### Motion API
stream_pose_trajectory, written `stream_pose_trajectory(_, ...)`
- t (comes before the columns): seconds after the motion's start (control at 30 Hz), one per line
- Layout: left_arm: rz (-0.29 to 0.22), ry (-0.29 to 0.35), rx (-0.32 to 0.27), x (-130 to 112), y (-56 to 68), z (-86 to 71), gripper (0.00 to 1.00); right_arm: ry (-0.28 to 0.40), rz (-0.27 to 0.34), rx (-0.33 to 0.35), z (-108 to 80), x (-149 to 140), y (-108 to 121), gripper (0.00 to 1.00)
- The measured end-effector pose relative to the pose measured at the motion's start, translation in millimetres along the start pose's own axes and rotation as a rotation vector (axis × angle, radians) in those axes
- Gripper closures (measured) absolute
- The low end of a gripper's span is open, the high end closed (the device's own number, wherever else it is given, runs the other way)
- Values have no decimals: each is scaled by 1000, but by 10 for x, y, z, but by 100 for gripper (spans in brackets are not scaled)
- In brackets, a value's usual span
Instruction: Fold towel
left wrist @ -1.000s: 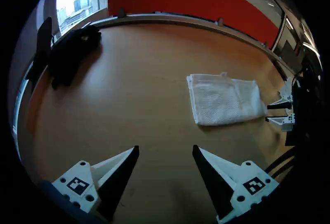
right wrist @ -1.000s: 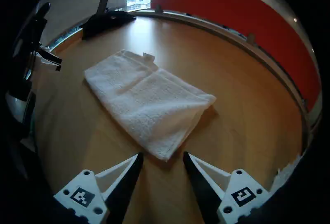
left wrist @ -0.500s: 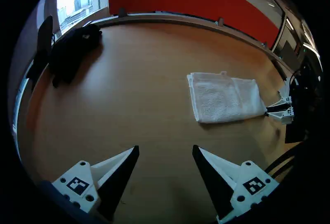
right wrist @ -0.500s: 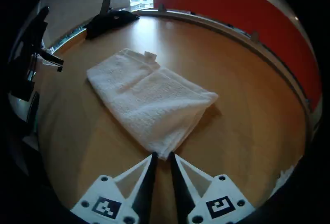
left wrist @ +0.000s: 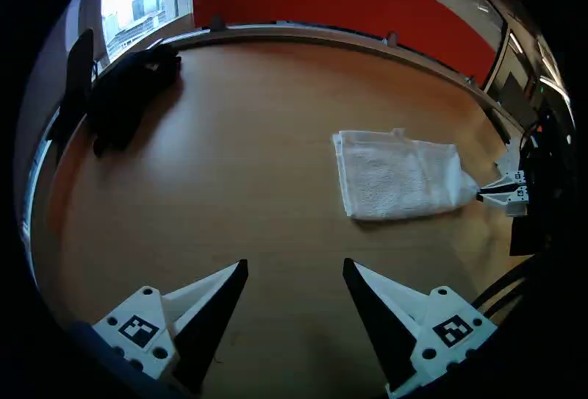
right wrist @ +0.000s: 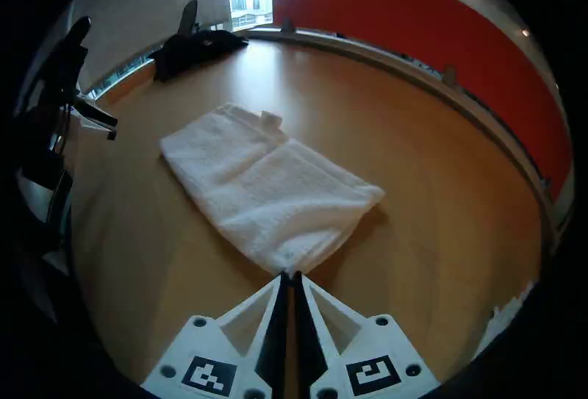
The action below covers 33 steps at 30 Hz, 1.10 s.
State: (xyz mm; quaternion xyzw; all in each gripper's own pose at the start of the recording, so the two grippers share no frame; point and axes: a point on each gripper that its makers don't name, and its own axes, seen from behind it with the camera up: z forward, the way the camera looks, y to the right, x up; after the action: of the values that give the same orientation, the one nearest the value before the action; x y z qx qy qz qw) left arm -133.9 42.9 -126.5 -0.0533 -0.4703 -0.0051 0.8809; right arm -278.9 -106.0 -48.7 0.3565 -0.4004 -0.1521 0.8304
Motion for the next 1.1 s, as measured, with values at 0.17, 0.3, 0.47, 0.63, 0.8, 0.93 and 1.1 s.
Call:
stream_pose_trajectory(0.17,-3,3,2,4,-14,-10,4,39,-14,-25,-131,233,40,95)
stream_pose_trajectory(0.3,-7,10,3,19,-22,-27,4,65,-47,-41,-239,448,64,95)
stream_pose_trajectory(0.47,-11,17,7,28,-40,-47,4,93,-98,-62,-369,689,83,95)
stream_pose_trajectory(0.63,-16,23,10,30,-58,-69,4,114,-140,-81,-499,863,96,95)
stream_pose_trajectory(0.8,-19,28,11,41,-68,-90,4,123,-168,-94,-623,958,131,95)
stream_pose_trajectory(0.93,-21,32,11,46,-68,-108,4,121,-184,-108,-708,979,193,95)
stream_pose_trajectory(1.1,-26,33,10,40,-63,-116,4,115,-199,-124,-743,979,264,95)
